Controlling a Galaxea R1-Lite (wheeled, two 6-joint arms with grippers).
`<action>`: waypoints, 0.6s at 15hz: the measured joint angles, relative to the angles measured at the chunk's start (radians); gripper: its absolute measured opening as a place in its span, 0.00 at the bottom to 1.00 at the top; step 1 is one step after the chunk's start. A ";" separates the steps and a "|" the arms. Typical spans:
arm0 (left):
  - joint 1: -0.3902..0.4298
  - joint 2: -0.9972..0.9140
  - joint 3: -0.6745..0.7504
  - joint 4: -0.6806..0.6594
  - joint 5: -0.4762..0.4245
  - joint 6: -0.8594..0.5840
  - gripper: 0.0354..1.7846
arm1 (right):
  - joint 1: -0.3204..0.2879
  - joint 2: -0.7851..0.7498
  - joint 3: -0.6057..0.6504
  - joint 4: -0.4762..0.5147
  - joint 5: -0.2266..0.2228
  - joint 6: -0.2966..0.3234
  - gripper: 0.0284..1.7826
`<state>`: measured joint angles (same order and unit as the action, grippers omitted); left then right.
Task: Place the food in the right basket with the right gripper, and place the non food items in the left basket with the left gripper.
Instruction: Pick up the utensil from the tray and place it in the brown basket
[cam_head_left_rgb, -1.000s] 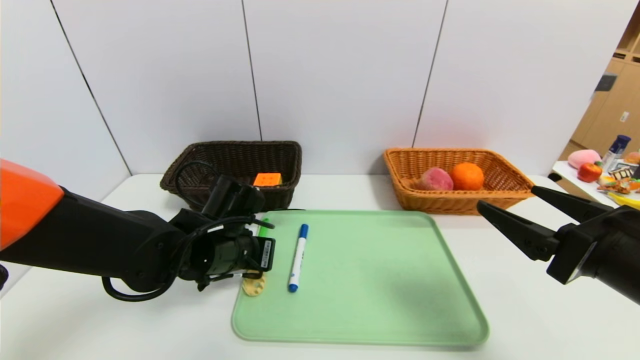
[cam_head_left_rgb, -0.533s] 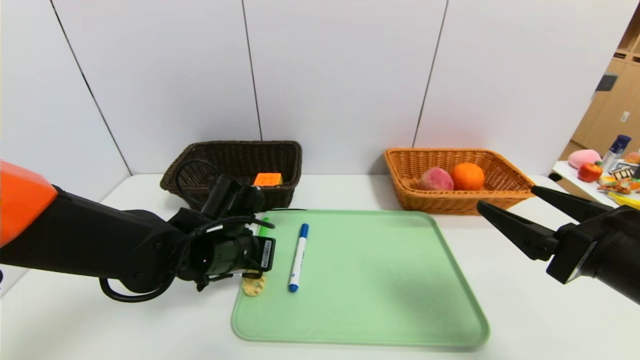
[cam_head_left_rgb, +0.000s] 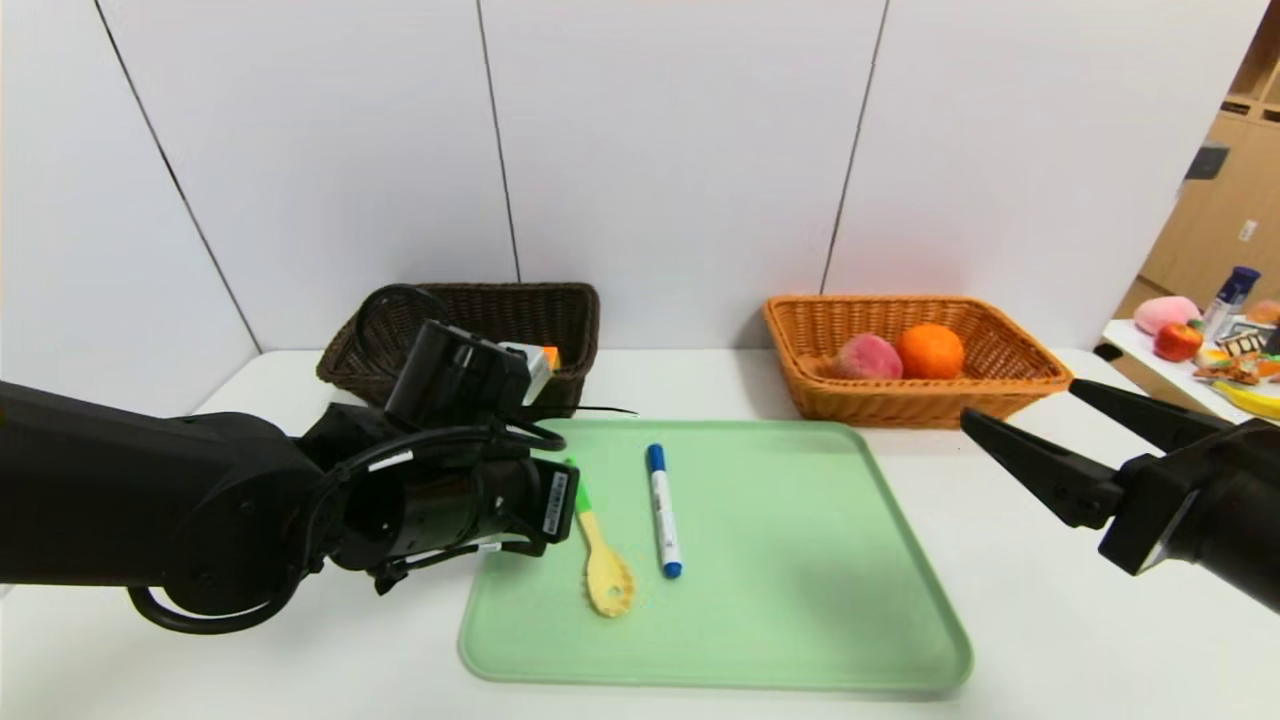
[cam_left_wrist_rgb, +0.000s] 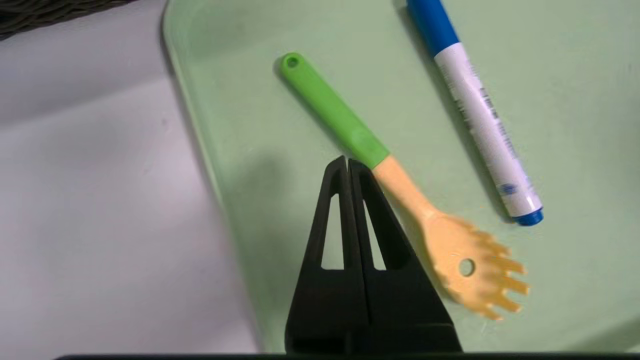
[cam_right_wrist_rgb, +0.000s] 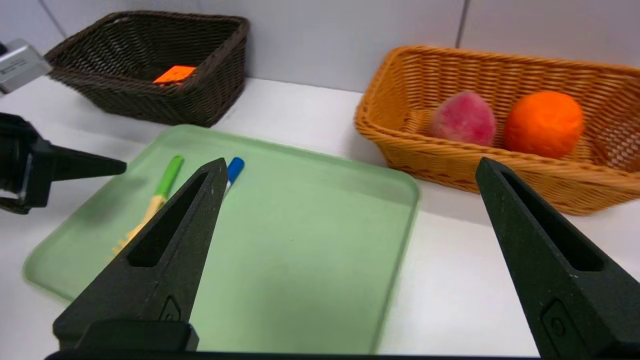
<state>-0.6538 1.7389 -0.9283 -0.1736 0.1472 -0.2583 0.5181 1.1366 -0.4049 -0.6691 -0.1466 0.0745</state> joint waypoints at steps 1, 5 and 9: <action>-0.003 -0.007 -0.001 0.001 0.000 0.000 0.01 | 0.001 -0.001 0.000 0.000 0.000 0.000 0.96; -0.012 -0.024 -0.004 0.001 0.003 0.000 0.00 | 0.001 -0.001 0.007 -0.002 0.000 -0.001 0.96; -0.054 -0.012 -0.020 0.013 0.028 -0.002 0.14 | 0.001 -0.005 0.010 0.001 0.000 0.000 0.96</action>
<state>-0.7077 1.7266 -0.9485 -0.1611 0.1749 -0.2606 0.5194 1.1315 -0.3945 -0.6681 -0.1470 0.0749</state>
